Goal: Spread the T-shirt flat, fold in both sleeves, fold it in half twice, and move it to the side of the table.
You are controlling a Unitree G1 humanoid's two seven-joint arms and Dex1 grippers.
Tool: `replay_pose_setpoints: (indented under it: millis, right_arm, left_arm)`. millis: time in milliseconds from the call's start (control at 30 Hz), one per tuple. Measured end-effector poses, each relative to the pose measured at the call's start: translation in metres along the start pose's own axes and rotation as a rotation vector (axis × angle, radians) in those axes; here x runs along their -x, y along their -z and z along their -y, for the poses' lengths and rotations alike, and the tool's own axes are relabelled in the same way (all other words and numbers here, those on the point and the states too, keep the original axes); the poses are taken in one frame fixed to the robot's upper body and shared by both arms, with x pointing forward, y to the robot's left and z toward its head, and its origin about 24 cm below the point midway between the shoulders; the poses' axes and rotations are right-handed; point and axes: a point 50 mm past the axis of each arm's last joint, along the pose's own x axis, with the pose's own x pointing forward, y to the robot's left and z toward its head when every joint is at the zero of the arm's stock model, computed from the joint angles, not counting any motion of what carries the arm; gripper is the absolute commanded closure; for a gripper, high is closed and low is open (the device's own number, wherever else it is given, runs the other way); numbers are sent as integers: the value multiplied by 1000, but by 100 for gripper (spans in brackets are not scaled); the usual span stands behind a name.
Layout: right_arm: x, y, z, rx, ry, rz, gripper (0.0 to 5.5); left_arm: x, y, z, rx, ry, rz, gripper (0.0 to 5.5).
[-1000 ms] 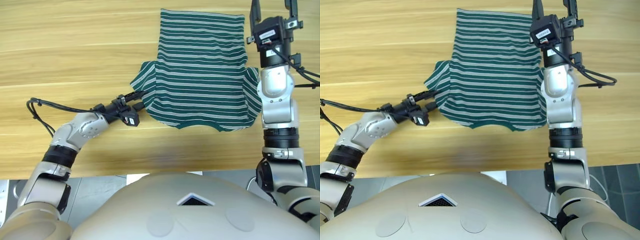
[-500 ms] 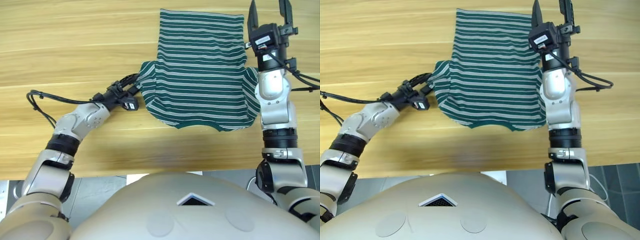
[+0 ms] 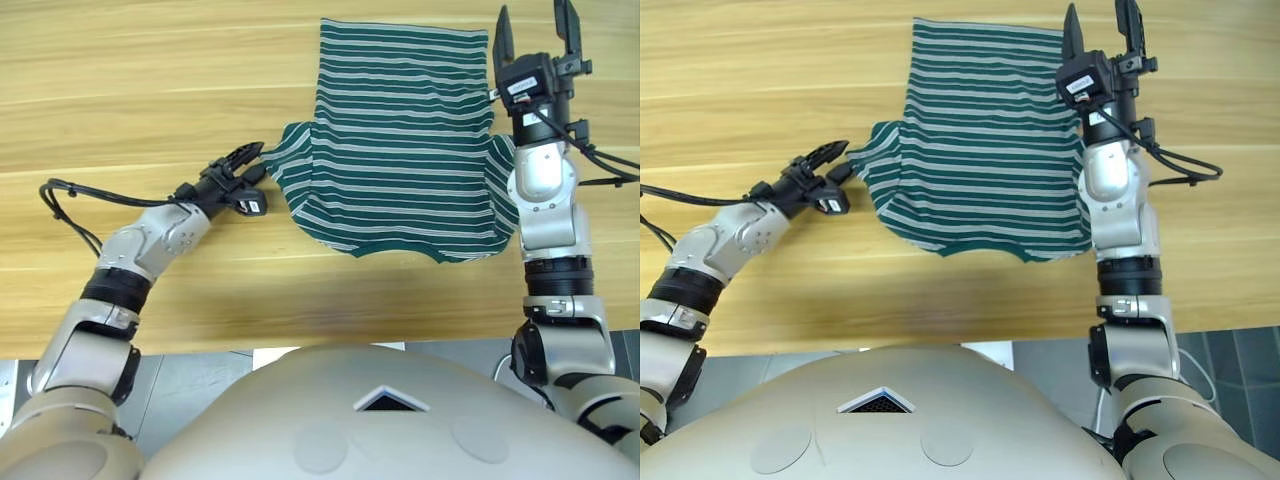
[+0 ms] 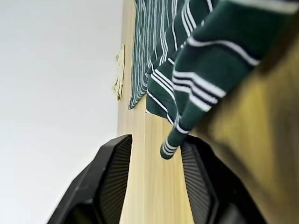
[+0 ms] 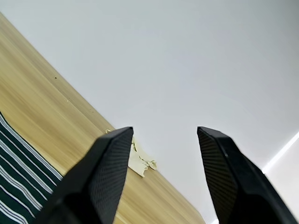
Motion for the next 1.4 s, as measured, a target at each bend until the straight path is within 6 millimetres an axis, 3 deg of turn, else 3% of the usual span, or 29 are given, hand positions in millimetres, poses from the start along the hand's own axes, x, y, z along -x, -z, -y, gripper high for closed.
replay_pose_setpoints:
  millis: [167, 767, 1067, 1367, 1400]
  right_arm:
    - [0, 0, 0, 0, 0, 3, 297]
    - [-2, -5, 2, 0, 5, 23, 293]
    - [-3, -7, 3, 1, -5, 23, 293]
    - [-3, -7, 1, 0, -11, 20, 293]
    - [-3, -7, 1, 0, -12, 21, 293]
  left_arm:
    - [-4, 4, 0, -43, 30, -5, 363]
    - [-4, 3, -9, -126, 111, 71, 548]
    - [1, 2, -10, -90, 125, 100, 548]
    - [16, -1, -6, 178, -124, 49, 548]
    - [20, -1, -7, 203, -136, 48, 526]
